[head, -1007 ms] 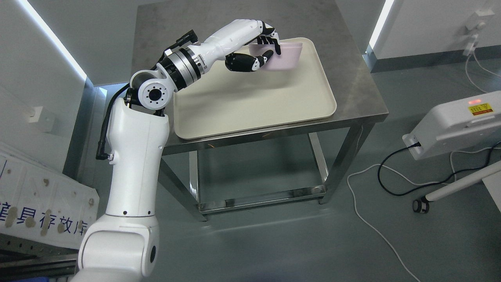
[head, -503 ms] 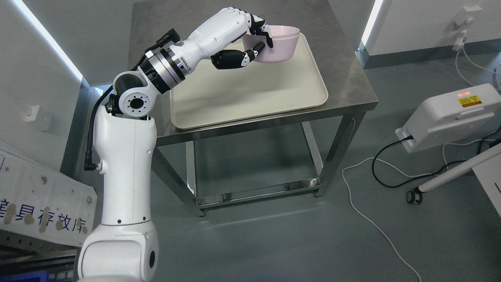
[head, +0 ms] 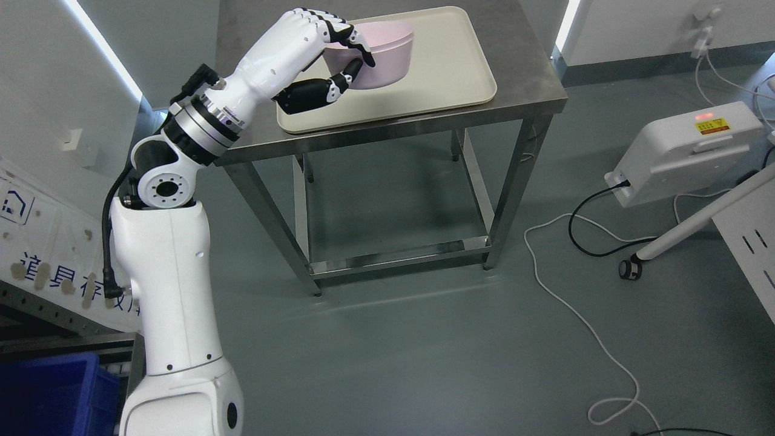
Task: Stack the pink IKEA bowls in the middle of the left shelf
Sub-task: 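Carry the stacked bowls while turning toward the blue bin shelf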
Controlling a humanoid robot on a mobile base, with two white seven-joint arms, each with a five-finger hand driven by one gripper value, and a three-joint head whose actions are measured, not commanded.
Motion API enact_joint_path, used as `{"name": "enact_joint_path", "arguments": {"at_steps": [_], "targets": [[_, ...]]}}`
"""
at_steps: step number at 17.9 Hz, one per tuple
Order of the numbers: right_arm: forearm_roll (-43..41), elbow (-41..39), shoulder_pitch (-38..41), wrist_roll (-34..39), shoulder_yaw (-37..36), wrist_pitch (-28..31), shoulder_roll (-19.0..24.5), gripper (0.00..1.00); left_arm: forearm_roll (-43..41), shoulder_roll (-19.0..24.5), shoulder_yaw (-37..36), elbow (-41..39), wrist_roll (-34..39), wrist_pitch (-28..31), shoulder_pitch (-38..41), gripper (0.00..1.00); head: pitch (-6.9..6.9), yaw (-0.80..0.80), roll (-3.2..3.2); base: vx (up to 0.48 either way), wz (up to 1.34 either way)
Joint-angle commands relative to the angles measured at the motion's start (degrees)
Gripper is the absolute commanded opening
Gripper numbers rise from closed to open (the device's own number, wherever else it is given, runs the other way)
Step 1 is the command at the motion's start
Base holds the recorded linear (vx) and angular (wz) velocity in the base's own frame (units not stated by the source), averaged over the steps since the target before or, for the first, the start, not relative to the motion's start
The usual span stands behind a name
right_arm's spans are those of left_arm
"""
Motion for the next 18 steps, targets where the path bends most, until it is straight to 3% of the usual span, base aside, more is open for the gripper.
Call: {"name": "enact_joint_path", "arguments": {"at_steps": [1, 18], "targets": [[0.0, 0.0, 0.0, -0.3, 0.0, 0.1, -1.0, 1.0, 3.9, 1.0, 9.1, -3.2, -0.1, 0.0, 2.1, 0.01, 0.0, 0.0, 0.0, -0.204, -0.02], [0.0, 0.0, 0.0, -0.3, 0.0, 0.1, -1.0, 1.0, 7.7, 1.1, 12.4, -5.5, 0.0, 0.0, 0.6, 0.01, 0.0, 0.0, 0.0, -0.396, 0.08]]}}
